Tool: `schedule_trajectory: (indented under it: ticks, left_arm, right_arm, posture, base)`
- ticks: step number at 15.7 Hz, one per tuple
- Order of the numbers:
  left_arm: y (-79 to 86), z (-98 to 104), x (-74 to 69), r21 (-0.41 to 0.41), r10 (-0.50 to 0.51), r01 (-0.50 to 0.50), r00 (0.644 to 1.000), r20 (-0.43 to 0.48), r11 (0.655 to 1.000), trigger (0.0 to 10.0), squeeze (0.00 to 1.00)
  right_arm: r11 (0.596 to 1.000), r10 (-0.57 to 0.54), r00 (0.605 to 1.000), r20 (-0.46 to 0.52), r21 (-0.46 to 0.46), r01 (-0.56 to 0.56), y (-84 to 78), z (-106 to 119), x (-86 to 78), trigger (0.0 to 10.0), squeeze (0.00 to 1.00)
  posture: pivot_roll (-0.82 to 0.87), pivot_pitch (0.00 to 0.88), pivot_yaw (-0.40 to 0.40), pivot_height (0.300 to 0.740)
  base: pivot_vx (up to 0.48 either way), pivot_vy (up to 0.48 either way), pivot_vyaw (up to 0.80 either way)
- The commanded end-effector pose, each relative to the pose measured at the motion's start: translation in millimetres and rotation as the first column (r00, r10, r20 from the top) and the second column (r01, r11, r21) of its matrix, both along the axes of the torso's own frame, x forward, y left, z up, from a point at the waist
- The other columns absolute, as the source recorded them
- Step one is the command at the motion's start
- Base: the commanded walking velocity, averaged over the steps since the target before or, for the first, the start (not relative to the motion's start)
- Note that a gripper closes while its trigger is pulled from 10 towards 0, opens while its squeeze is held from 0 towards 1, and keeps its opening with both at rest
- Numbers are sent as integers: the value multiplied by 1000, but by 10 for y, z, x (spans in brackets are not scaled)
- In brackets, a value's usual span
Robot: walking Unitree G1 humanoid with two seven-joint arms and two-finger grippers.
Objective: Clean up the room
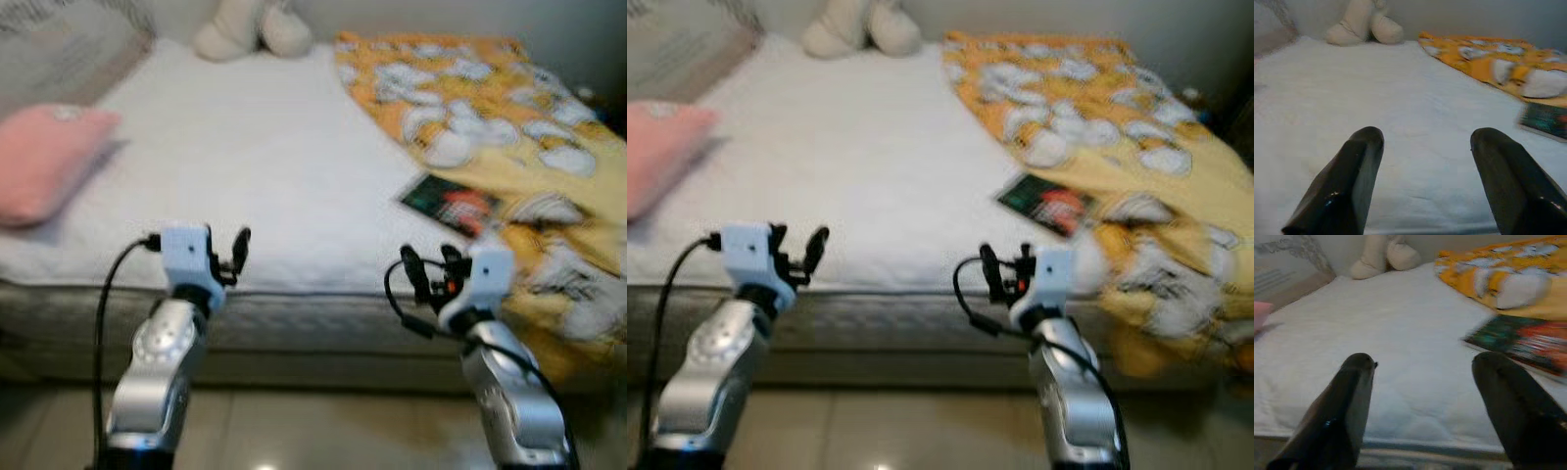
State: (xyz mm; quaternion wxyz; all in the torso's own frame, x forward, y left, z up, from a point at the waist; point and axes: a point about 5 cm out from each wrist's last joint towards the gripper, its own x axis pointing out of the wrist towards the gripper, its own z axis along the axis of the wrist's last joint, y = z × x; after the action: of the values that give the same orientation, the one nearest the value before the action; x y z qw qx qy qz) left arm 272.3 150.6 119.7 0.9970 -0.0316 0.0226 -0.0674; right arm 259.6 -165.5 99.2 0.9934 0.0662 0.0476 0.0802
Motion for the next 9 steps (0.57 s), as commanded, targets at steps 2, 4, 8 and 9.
schedule_trajectory:
  ticks: [2,4,8,9]
  left_arm:
    - [12,36,-1,25,-9,8,1000,16,1000,10000,1000]
    - [28,53,12,31,26,-27,999,29,999,10000,906]
    - [5,59,-9,86,-54,49,997,55,995,10000,0]
    - [-8,50,-13,88,-54,49,997,51,995,10000,0]
  right_arm:
    - [1000,-1,1000,13,1,1,-8,38,15,10000,1000]
    - [997,-53,998,-38,-57,51,-55,-31,33,10000,729]
    - [998,-37,999,-38,-57,35,-44,-34,29,10000,0]
    - [998,-18,999,-51,-54,15,-18,-47,28,10000,0]
  posture:
    - [-26,0,43,740]
    - [-25,0,42,740]
    - [-29,0,43,740]
    - [-27,0,42,740]
  base:
    - [0,-480,0]
    - [0,-139,0]
    - [62,0,0]
    - [334,0,0]
